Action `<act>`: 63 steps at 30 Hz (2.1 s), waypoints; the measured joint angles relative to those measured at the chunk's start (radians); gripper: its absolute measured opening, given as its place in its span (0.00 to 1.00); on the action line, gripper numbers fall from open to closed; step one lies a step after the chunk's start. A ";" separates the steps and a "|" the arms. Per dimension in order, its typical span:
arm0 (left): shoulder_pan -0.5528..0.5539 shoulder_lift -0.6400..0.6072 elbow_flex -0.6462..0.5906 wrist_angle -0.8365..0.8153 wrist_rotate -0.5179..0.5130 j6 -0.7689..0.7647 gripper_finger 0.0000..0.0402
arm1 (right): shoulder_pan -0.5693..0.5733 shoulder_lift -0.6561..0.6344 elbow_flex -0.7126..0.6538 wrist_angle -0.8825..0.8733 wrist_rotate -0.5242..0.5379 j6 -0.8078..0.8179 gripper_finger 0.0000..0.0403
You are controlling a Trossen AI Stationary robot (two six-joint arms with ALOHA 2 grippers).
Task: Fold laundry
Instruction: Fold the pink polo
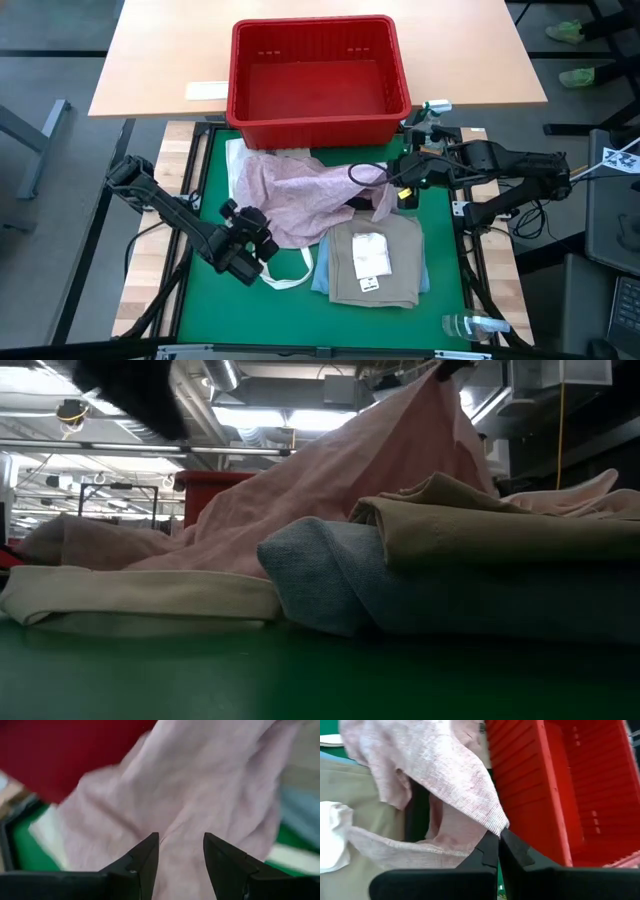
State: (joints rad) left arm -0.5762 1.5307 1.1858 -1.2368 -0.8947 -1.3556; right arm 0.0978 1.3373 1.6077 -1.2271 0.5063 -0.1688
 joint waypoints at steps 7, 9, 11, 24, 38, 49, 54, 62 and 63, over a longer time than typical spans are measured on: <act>0.000 0.000 0.005 0.419 -0.033 0.338 0.37 | 0.000 0.002 0.000 -0.001 0.016 -0.001 0.01; 0.000 0.000 -0.014 0.535 0.012 0.440 0.37 | 0.000 0.002 0.000 -0.001 0.016 -0.001 0.01; -0.001 0.000 -0.034 0.623 0.042 0.510 0.37 | 0.000 0.002 0.000 -0.002 0.015 -0.001 0.00; 0.077 0.136 -0.098 0.808 0.178 0.569 0.37 | 0.000 0.002 0.000 -0.005 -0.025 -0.001 0.01; 0.172 0.366 -0.099 0.953 0.256 0.762 0.37 | 0.000 0.002 0.000 -0.005 -0.028 -0.001 0.01; 0.224 0.444 -0.095 0.976 0.293 0.730 0.28 | 0.000 0.003 0.000 -0.011 -0.029 -0.001 0.01; 0.223 0.422 -0.090 0.960 0.277 0.729 0.05 | 0.000 0.002 0.000 -0.045 -0.029 0.005 0.01; 0.215 0.248 -0.089 0.929 0.311 0.632 0.01 | 0.000 -0.022 0.000 -0.090 -0.112 0.041 0.01; 0.213 0.212 -0.088 0.925 0.311 0.632 0.01 | 0.000 -0.028 0.002 -0.090 -0.116 0.042 0.01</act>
State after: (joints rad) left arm -0.3628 1.7430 1.0974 -0.3122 -0.5833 -0.7238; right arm 0.0978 1.3090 1.6095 -1.3169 0.3908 -0.1264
